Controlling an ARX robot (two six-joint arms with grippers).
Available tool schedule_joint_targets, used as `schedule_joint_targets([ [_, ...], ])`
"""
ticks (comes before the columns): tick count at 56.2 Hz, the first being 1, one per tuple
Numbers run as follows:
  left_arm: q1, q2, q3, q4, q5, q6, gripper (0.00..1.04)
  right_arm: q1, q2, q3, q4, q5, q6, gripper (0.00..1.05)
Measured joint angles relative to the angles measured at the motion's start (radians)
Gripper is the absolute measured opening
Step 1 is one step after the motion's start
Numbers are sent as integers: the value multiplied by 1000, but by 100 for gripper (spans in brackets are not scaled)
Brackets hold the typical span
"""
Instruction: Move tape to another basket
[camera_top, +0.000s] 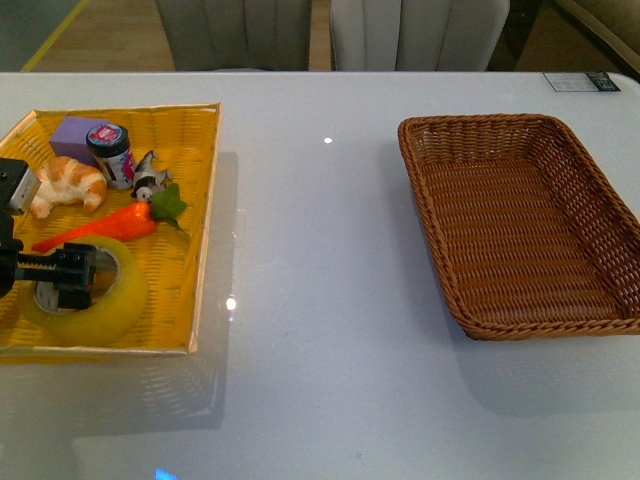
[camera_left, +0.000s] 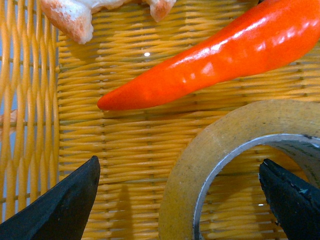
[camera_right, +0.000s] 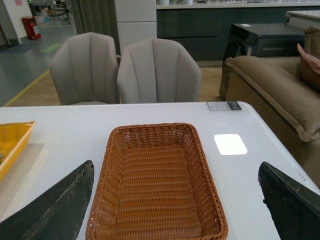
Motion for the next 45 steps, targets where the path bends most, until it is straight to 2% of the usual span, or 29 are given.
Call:
schedule_joint_targets([
  [4,-1,12,2,0,-1,3,95,0,0,0,0,0,0,96],
  [6,-2,13,2,1,-1,3,91,0,0,0,0,0,0,96],
  [26,-3,18,7,-34,9,-29,35,0,0,0,0,0,0,96],
  [32,3,-3,6,-57,18,-59,22,0,0,0,0,0,0,96],
  [45,21,-128,-14,-109,59,-137,16,0,0,0,0,0,0,96],
])
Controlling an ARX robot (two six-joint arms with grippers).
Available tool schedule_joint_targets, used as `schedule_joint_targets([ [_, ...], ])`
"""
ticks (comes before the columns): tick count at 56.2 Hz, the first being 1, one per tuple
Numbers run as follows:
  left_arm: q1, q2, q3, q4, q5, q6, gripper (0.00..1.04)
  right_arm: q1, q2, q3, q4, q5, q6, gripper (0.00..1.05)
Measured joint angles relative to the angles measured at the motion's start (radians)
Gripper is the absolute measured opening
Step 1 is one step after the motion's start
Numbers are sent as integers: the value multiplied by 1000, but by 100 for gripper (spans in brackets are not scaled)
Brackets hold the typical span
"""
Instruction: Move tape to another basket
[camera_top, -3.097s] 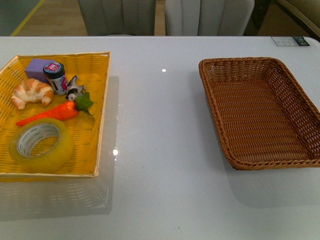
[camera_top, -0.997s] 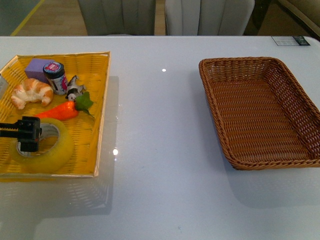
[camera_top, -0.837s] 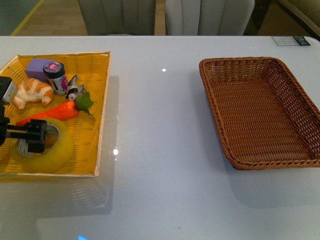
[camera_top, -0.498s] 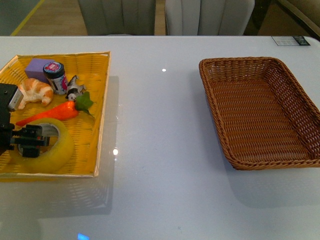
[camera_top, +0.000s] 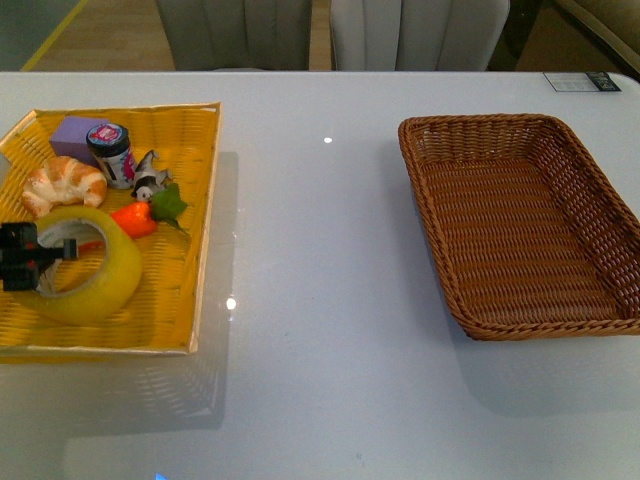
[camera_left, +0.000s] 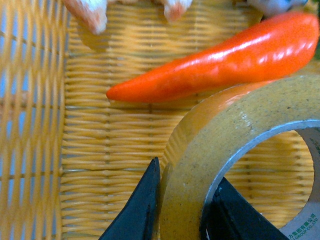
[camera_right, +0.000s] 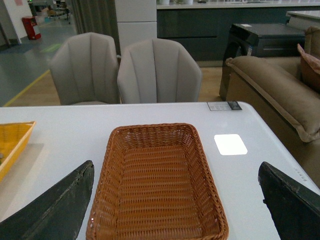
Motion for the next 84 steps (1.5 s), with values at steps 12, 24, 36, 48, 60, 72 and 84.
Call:
schedule_joint_targets([
  [12,-43,-234,-20,-93,45,-116,16,0,0,0,0,0,0,96],
  [24,-252,-412,-10,-190,64,-278,16,0,0,0,0,0,0,96],
  [36,-488,-477,27,-234,23,-375,16,0,0,0,0,0,0,96],
  [48,-668,-482,39,-252,-27,-425,16,0,0,0,0,0,0,96],
  [60,-725,-482,48,-261,-42,-447,16,27,113,78,-200,84,120,96],
  [72,-726,-482,52,-272,-53,-451,16,71,512,215,-106,-29,446,96],
  [84,-729,-482,63,-293,-52,-457,16,173,846,246,356,-153,709,96],
])
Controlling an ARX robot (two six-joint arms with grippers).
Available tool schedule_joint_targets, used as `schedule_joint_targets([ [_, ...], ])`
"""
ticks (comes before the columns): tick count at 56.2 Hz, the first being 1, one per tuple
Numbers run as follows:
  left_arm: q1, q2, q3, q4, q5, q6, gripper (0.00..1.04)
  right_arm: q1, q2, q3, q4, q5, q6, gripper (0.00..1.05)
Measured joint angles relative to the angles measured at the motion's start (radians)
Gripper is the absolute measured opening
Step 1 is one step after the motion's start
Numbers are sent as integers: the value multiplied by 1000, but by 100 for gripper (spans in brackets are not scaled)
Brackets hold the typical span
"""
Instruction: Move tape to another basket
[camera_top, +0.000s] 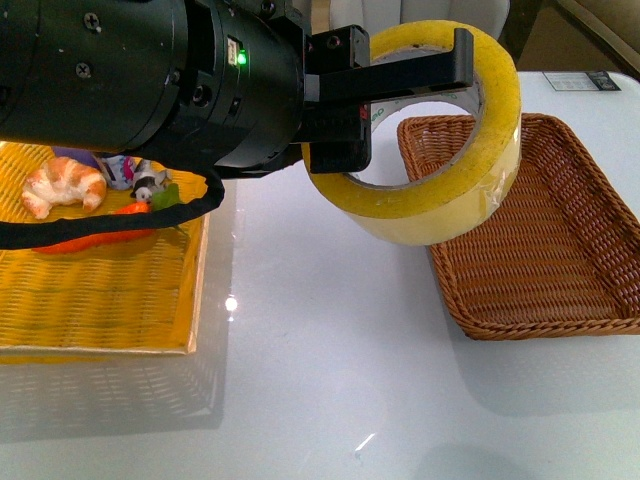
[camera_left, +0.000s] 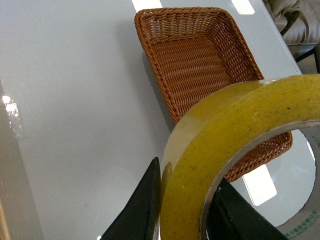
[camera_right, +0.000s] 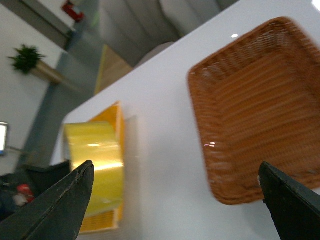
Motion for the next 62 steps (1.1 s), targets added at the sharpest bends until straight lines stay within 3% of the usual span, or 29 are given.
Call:
schedule_joint_targets([
  [14,-7,0,13,-9,3,-4,16,168,360,49,320,-32,62,96],
  [32,-7,0,13,-10,11,-5,16,162,583,64,507,-71,110,96],
  [47,-7,0,13,-10,19,-8,16,164,644,95,561,-87,126,95],
  [56,-7,0,13,-16,26,-11,16,172,662,104,586,-83,137,72],
  [62,-6,0,13,-16,31,-16,16,179,663,104,606,-88,137,51],
])
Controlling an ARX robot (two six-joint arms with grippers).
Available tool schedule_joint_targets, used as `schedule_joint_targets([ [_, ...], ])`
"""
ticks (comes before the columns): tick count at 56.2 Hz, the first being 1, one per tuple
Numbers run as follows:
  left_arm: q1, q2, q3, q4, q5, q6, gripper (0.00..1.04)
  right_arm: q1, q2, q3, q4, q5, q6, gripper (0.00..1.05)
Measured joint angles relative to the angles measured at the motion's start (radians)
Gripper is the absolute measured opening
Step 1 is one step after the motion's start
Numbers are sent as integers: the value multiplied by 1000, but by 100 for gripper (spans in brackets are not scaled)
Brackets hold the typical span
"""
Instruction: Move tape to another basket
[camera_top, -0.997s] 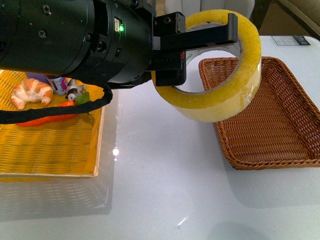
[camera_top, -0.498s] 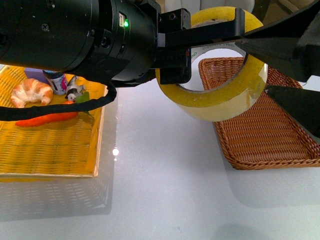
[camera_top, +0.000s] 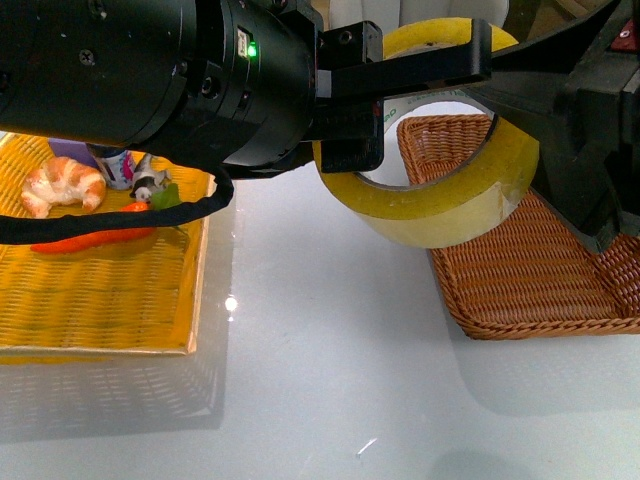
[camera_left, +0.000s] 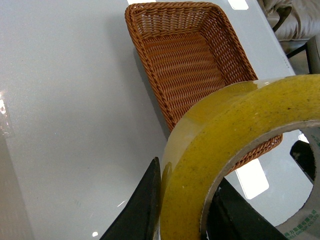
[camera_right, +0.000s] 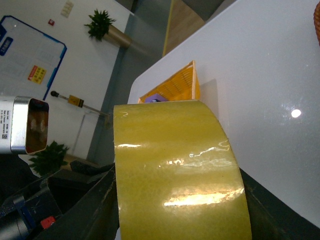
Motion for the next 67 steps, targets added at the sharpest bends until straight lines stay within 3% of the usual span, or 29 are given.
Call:
schedule_joint_targets([
  [11,3,0,0,0,10,-10,17,-4,0,-3,19,-11,-2,48],
  [29,10,-26,-6,31,14,-15,65,-20,0,-13,35,-7,43,47],
  [33,21,-64,-26,55,14,-13,83,-34,0,-20,37,-7,50,47],
  [38,42,-113,-56,81,16,-14,97,-55,0,-24,37,-7,57,47],
  [45,88,-181,-96,121,34,-26,96,-86,0,-26,37,-7,71,47],
  [47,94,-192,-116,157,-5,-3,94,-95,0,-26,37,-7,73,47],
  [51,114,-228,-222,410,-282,137,82,-116,0,-26,37,-8,76,47],
  [55,166,-301,-330,538,-418,259,72,-135,0,-26,35,-21,76,47],
  [63,312,-520,-487,530,-371,382,48,-202,41,-3,35,-39,77,47],
  [67,364,-621,-570,527,-315,415,29,-252,121,51,46,-64,79,47],
])
